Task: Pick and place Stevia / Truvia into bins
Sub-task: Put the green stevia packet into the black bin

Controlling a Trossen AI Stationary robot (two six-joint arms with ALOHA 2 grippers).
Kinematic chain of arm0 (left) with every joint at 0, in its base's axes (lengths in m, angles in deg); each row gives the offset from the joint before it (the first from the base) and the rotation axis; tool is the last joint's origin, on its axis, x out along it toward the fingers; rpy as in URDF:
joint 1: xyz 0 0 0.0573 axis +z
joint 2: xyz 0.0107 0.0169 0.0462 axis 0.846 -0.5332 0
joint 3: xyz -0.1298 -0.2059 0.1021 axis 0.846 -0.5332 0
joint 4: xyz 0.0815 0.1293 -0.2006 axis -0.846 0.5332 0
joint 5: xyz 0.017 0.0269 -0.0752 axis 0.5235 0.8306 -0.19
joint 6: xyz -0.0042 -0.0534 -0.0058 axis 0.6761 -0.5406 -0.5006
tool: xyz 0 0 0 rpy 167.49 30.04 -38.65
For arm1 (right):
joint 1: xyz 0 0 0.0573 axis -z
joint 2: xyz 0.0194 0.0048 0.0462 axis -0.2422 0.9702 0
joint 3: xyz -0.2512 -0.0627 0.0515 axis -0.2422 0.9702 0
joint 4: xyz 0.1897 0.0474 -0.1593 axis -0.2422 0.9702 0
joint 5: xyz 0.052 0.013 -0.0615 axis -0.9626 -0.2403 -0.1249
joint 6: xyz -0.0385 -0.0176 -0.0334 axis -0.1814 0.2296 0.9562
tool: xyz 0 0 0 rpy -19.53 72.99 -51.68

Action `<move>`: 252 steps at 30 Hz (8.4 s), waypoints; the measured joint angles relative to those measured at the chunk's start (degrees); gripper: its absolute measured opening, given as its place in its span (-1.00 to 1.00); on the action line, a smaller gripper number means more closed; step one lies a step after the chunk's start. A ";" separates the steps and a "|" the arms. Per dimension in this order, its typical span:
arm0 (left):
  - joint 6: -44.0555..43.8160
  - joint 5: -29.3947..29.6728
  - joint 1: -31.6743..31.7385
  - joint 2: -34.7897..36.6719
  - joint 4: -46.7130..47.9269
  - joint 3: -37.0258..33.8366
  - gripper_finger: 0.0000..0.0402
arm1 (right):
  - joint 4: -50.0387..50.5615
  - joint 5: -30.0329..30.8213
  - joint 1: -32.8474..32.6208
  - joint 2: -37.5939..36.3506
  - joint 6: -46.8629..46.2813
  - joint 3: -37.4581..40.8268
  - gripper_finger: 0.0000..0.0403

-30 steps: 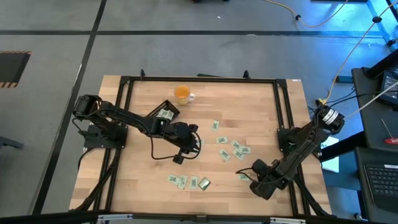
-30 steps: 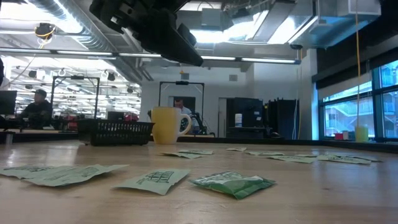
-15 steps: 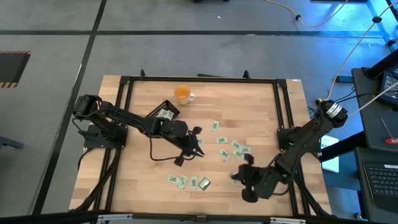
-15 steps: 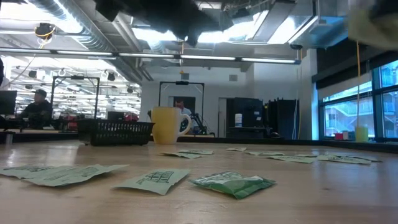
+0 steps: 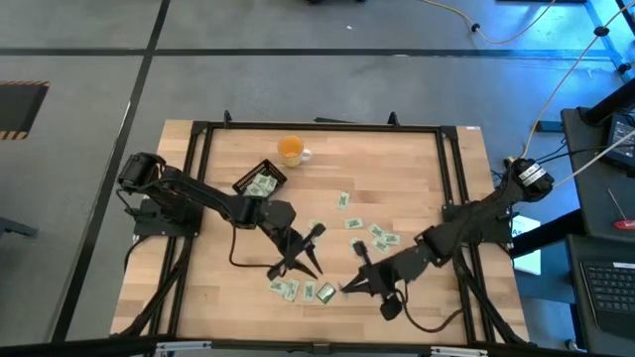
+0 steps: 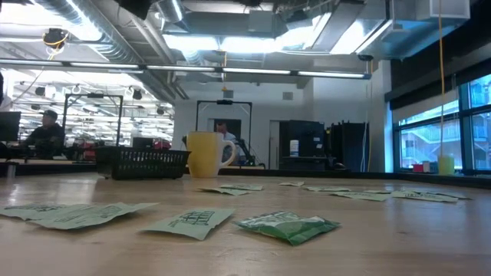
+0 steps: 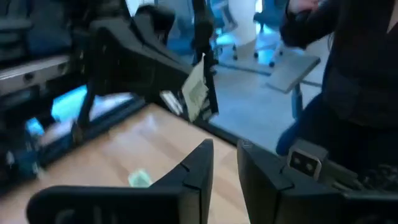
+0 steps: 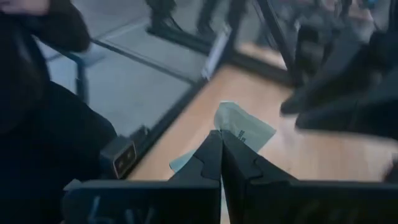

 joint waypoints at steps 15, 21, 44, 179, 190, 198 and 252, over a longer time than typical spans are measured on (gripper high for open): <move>-0.33 0.46 0.77 -1.79 -10.85 0.00 -0.52 | -6.12 -18.34 9.85 0.00 6.26 -0.02 -1.00; 0.73 0.32 0.84 -1.79 -10.87 0.00 -0.53 | -6.02 -18.64 11.39 0.33 4.76 -0.02 -1.00; 3.62 0.28 0.84 -1.79 -10.81 0.00 -0.93 | -5.35 -18.61 12.32 0.33 3.35 -0.04 -0.96; -32.95 71.20 4.29 3.28 69.71 0.02 -0.88 | 46.15 -3.49 -2.97 17.70 -49.27 0.90 -0.91; -30.09 66.02 4.29 3.28 61.53 0.02 -0.88 | 44.95 2.50 -2.21 18.75 -43.95 -4.08 -0.98; -17.80 49.61 4.29 3.28 45.37 0.02 -0.88 | 38.04 6.58 0.85 18.80 -22.90 -12.91 -0.99; 15.79 13.33 -1.33 -4.37 -7.46 0.00 -0.36 | -28.39 -21.66 14.39 3.87 7.66 8.83 -1.00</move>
